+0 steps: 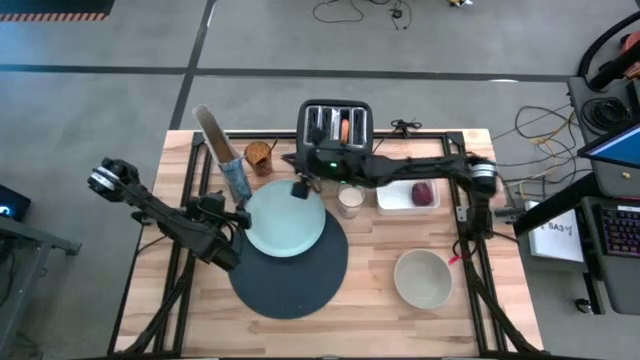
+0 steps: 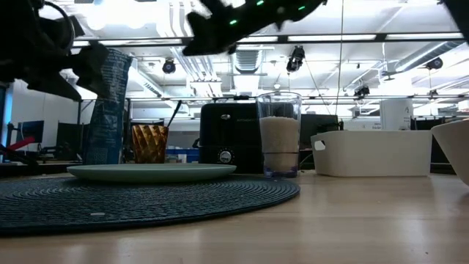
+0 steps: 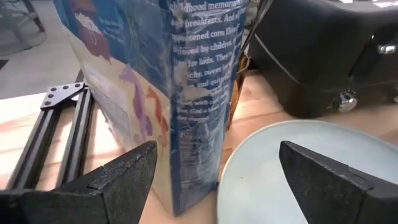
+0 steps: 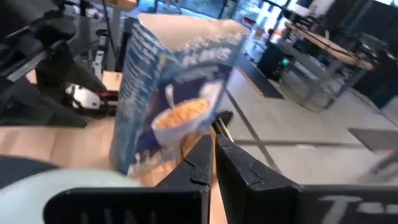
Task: Arrange a breakfast setting
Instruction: Pour the cereal from the blue cereal box into the gray bowl
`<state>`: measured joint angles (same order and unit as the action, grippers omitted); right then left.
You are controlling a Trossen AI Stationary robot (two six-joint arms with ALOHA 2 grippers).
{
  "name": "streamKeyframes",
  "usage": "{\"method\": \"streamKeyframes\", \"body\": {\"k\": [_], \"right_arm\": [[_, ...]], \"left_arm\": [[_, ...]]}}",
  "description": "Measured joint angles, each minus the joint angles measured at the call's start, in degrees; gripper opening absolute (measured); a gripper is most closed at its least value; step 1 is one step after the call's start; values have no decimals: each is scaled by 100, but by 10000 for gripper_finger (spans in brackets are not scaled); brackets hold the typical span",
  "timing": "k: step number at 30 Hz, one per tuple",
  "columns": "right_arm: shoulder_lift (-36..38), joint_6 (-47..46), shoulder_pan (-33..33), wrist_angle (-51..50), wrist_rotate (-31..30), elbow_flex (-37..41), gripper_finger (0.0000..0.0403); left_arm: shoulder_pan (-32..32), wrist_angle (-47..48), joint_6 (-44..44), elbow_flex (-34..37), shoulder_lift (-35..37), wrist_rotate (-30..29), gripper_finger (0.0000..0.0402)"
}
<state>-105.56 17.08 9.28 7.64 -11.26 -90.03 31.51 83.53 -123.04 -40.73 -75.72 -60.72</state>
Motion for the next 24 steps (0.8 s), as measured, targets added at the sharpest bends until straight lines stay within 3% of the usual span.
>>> {"method": "streamKeyframes", "body": {"k": [8,16,20,24], "right_arm": [[-1547,11,158,-87,562,-1790,9],[-2780,-44,219,-311,653,-3283,9],[-3183,-56,219,-306,1203,-3788,9],[-3506,-86,166,-370,2136,-4175,9]], "left_arm": [[315,117,992,-83,691,549,320],[708,398,1617,-422,1157,1195,320],[850,620,1740,-680,1206,1372,320],[955,646,1771,-723,1212,1380,320]]}}
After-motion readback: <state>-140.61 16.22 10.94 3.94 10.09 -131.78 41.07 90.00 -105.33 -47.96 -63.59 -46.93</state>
